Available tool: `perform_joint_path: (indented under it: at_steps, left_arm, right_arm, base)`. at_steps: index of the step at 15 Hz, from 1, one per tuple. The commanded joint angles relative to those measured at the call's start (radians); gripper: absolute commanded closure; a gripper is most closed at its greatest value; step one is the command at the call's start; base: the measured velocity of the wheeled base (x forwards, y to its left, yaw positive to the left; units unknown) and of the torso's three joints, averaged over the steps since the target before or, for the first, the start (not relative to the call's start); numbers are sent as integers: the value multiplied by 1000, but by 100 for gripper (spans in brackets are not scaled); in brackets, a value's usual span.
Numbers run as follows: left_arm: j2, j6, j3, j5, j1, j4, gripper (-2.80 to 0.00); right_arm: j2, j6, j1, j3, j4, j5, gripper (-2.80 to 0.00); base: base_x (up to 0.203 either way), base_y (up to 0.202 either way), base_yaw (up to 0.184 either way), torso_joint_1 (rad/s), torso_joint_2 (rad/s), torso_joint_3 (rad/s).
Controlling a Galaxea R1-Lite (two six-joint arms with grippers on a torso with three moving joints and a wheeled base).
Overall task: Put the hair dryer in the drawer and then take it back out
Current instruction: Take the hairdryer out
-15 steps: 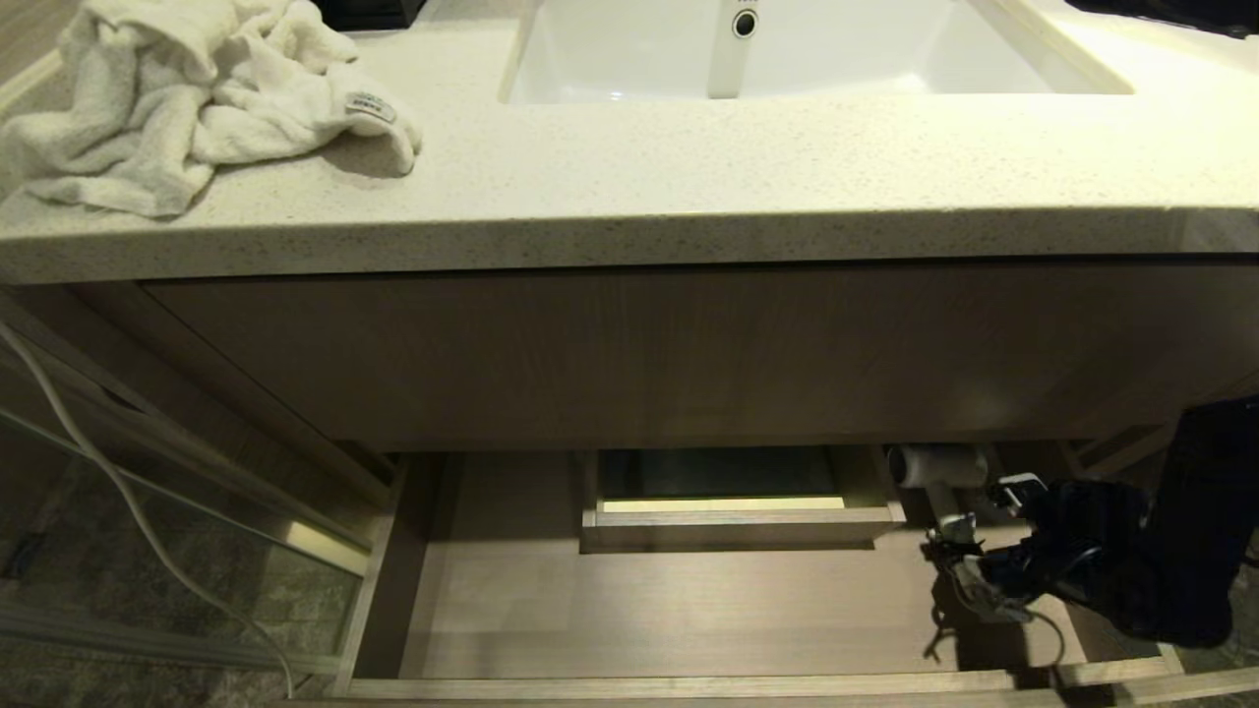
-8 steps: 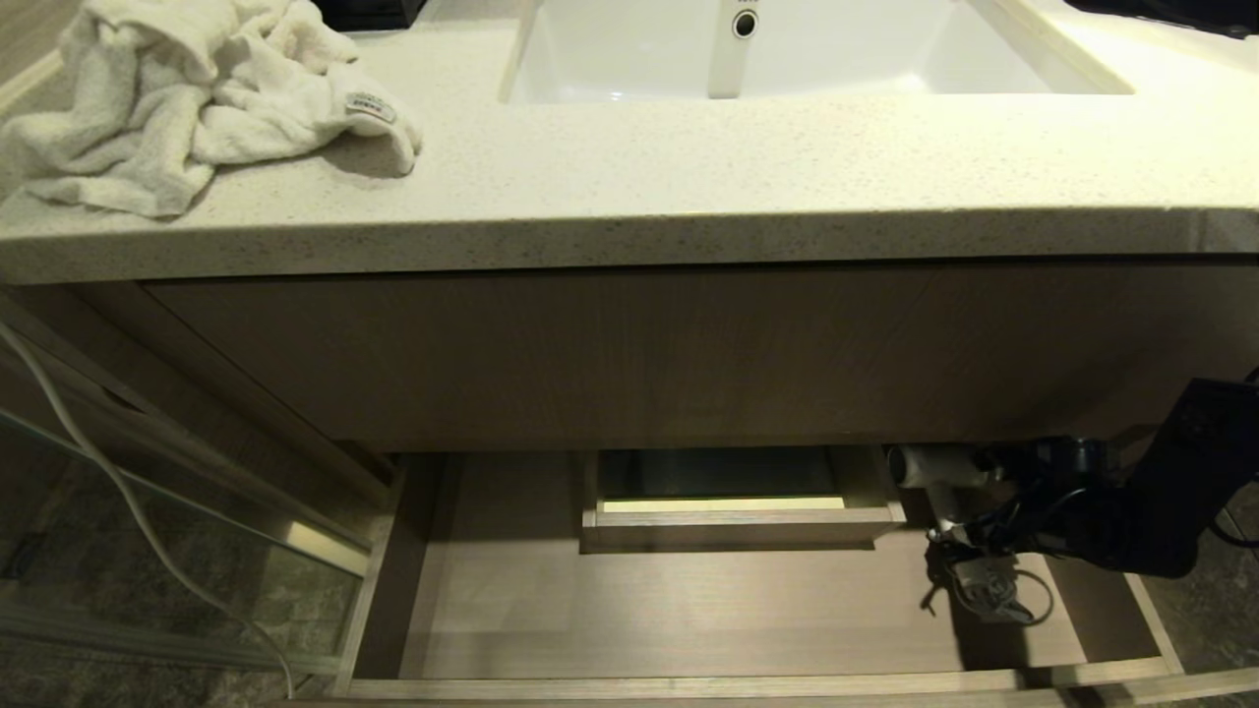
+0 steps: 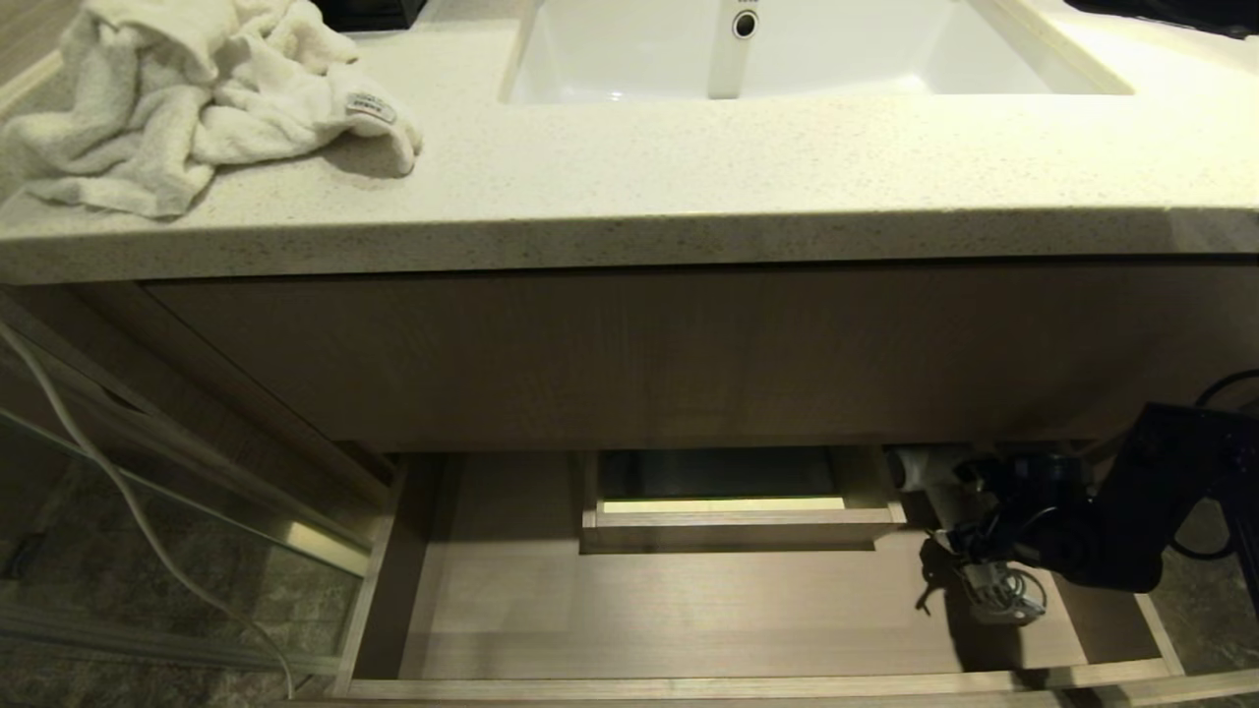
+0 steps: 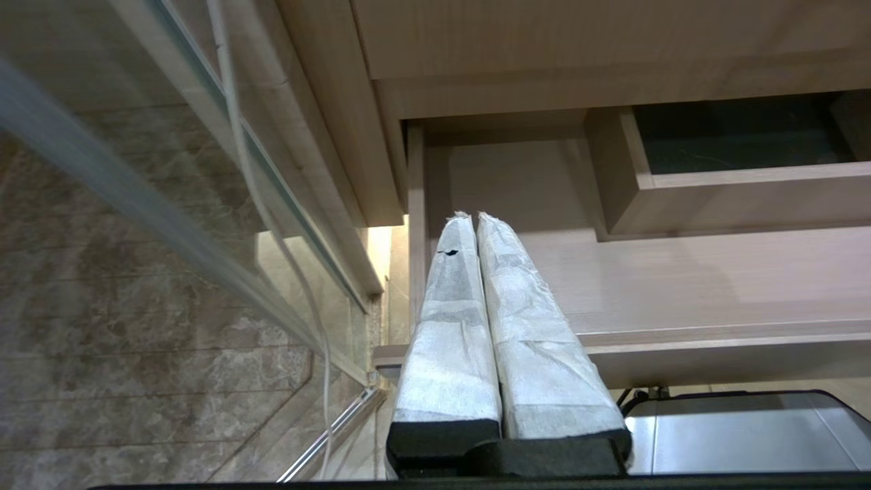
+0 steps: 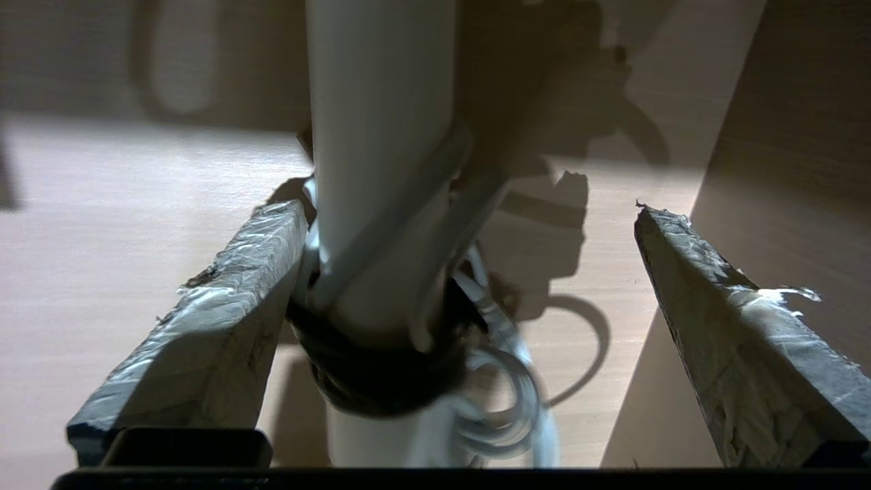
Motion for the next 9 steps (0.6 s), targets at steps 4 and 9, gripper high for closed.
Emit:
perform_joint_path:
  at_steps: [4, 9]
  left_arm:
    - [1, 0, 2, 0, 0, 1, 0]
    - [1, 0, 2, 0, 0, 1, 0]
  right_arm:
    - [91, -1, 3, -95, 31, -2, -280]
    - [120, -5, 3, -158, 69, 12, -280]
  base:
    - [0, 0, 0, 0, 0, 0]
    - [0, 0, 0, 0, 0, 0]
